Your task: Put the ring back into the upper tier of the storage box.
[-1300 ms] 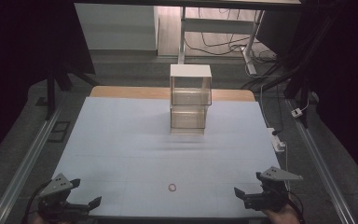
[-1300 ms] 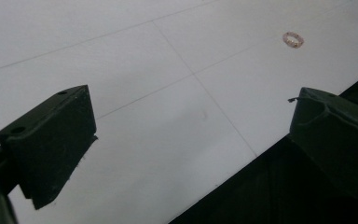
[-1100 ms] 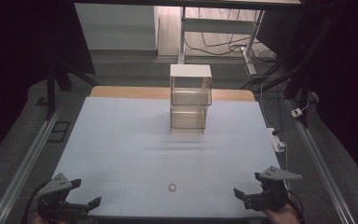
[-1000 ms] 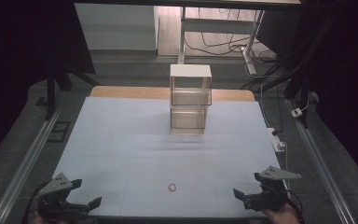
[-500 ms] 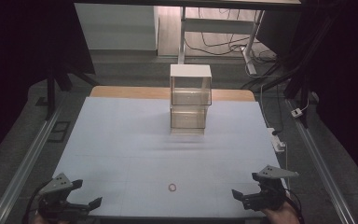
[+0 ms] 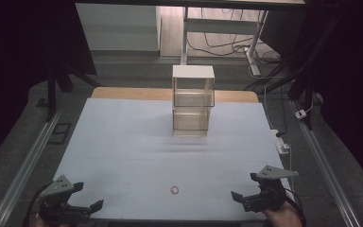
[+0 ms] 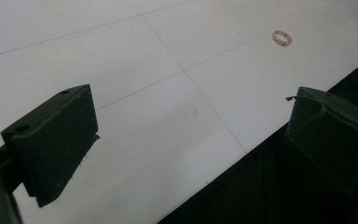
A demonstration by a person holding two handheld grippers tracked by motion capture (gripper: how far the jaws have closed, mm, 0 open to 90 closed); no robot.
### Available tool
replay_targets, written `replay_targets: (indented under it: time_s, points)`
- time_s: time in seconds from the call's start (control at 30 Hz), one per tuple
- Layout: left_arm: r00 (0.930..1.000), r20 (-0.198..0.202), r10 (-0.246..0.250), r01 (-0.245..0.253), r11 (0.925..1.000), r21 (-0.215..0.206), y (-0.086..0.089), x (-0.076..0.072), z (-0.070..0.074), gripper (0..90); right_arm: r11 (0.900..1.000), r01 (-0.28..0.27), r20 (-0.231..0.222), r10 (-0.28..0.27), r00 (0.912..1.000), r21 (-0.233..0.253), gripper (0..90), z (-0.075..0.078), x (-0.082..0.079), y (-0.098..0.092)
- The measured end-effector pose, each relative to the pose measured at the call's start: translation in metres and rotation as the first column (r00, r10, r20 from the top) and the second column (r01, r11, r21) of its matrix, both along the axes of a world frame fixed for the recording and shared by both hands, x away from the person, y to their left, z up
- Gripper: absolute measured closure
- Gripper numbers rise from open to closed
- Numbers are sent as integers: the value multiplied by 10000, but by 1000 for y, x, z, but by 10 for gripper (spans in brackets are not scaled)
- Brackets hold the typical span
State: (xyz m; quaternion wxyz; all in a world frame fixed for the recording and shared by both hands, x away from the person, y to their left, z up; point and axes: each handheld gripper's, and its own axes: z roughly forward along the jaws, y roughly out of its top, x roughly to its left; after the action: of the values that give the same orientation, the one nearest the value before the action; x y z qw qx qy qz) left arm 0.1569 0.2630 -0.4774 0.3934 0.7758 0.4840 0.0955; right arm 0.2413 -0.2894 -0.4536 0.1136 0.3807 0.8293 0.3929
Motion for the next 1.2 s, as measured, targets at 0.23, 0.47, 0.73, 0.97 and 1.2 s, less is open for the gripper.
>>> replay_targets:
  time_s: [0.23, 0.47, 0.73, 0.97, 1.2]
  points:
    - [10000, -8, -18, 18, 10000, 36, 0, 0, 0, 15, 9994, -323, -41, 324, 9995, 147, 0, 1, 3, 9]
    - [10000, 28, -34, 34, 10000, 60, -1, -1, 0, 18, 9974, -717, -15, 717, 9974, -53, 0, -2, 5, 19]
    - [10000, -19, -14, 14, 10000, 75, -1, 0, 0, 18, 9966, -819, 62, 820, 9966, -7, 0, -2, 7, 27]
    - [10000, -88, 44, -43, 9999, 121, -1, 0, 0, 19, 9942, -1072, 44, 1072, 9942, 59, 0, -3, 11, 35]
    - [9999, -121, 93, -92, 9999, 73, -1, 1, -1, 20, 9912, -1314, 75, 1316, 9913, -150, 0, -7, 14, 45]
